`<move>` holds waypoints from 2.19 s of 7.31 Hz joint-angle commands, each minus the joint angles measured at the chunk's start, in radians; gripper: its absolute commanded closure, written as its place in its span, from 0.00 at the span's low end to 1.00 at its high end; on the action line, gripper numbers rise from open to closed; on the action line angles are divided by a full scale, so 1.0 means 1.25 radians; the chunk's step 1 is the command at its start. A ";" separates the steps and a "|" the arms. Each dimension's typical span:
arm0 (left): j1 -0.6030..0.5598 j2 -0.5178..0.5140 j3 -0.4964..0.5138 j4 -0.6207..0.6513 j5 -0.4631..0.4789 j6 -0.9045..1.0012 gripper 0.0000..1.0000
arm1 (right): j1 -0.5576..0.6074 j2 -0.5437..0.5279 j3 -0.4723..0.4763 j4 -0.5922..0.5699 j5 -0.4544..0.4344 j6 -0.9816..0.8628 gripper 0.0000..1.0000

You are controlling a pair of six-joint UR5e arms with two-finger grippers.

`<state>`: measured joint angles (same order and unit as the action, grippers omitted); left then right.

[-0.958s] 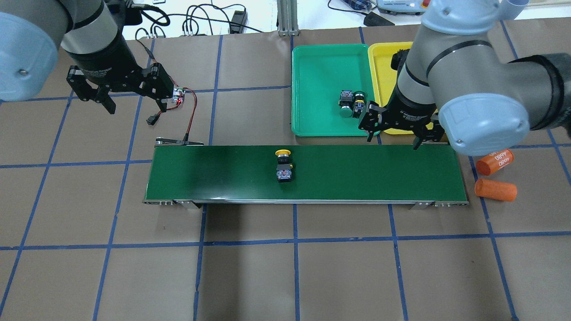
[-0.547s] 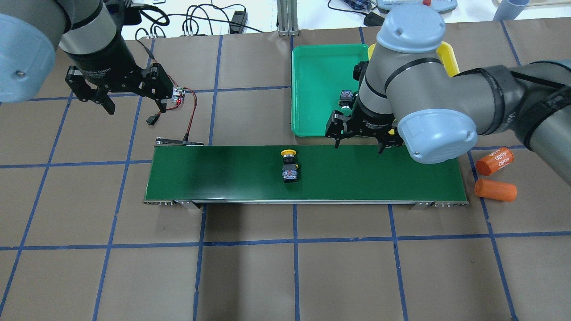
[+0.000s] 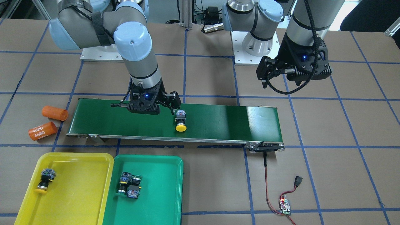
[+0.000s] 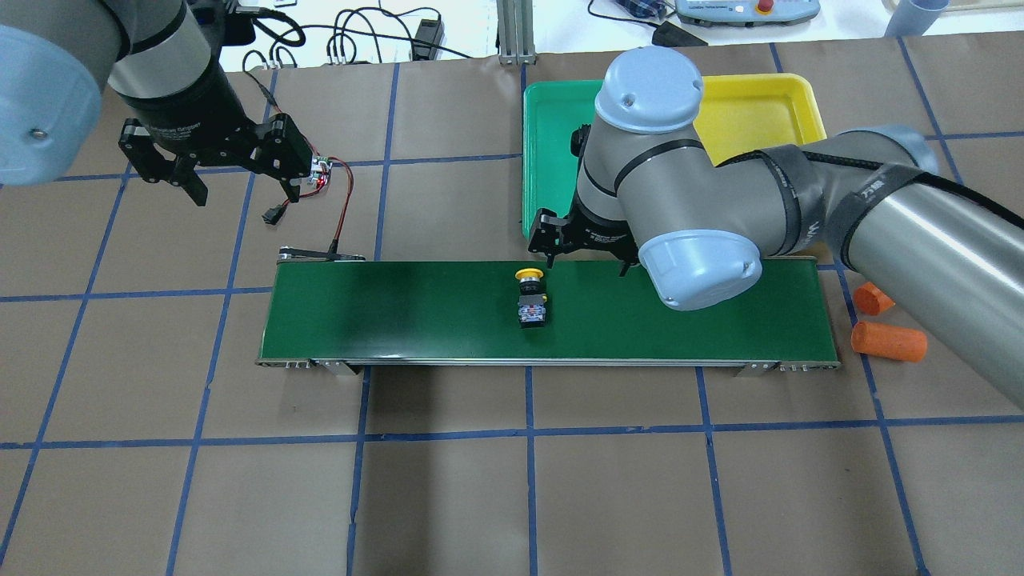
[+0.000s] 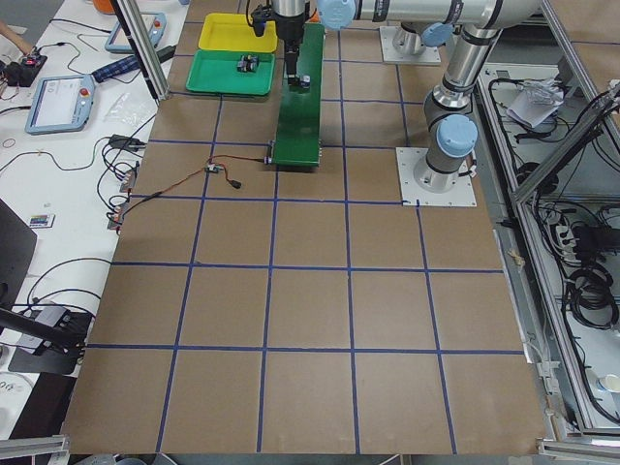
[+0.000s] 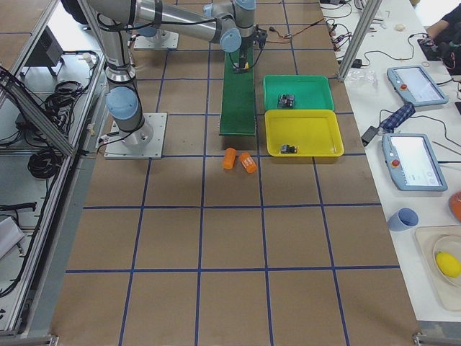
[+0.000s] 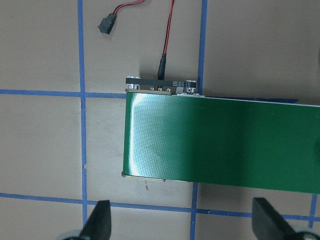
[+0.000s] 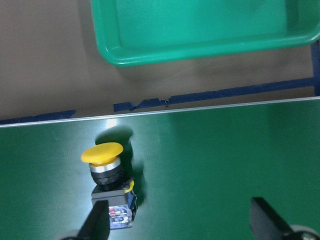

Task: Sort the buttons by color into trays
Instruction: 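Move the right gripper back to the last yellow button and grasp it, then carry the yellow button into the yellow tray and open the right gripper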

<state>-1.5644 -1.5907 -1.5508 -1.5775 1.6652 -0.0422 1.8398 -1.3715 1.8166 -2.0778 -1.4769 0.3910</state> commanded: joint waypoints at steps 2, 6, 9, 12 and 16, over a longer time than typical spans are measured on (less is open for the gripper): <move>0.002 -0.001 0.001 0.000 -0.001 0.004 0.00 | 0.042 0.064 0.000 -0.070 0.005 0.004 0.00; 0.002 -0.001 0.001 0.000 -0.001 0.004 0.00 | 0.049 0.106 0.011 -0.093 -0.017 0.009 0.00; 0.003 -0.001 0.001 0.000 -0.002 0.006 0.00 | 0.046 0.106 0.012 -0.078 -0.080 0.012 0.76; 0.003 0.000 0.001 0.000 0.001 0.006 0.00 | 0.039 0.091 -0.001 -0.047 -0.095 0.011 1.00; 0.005 0.000 0.000 0.000 0.001 0.006 0.00 | -0.162 0.054 -0.105 0.009 -0.197 -0.047 1.00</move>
<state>-1.5597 -1.5907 -1.5496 -1.5769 1.6659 -0.0353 1.7366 -1.3023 1.7367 -2.0752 -1.7016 0.3728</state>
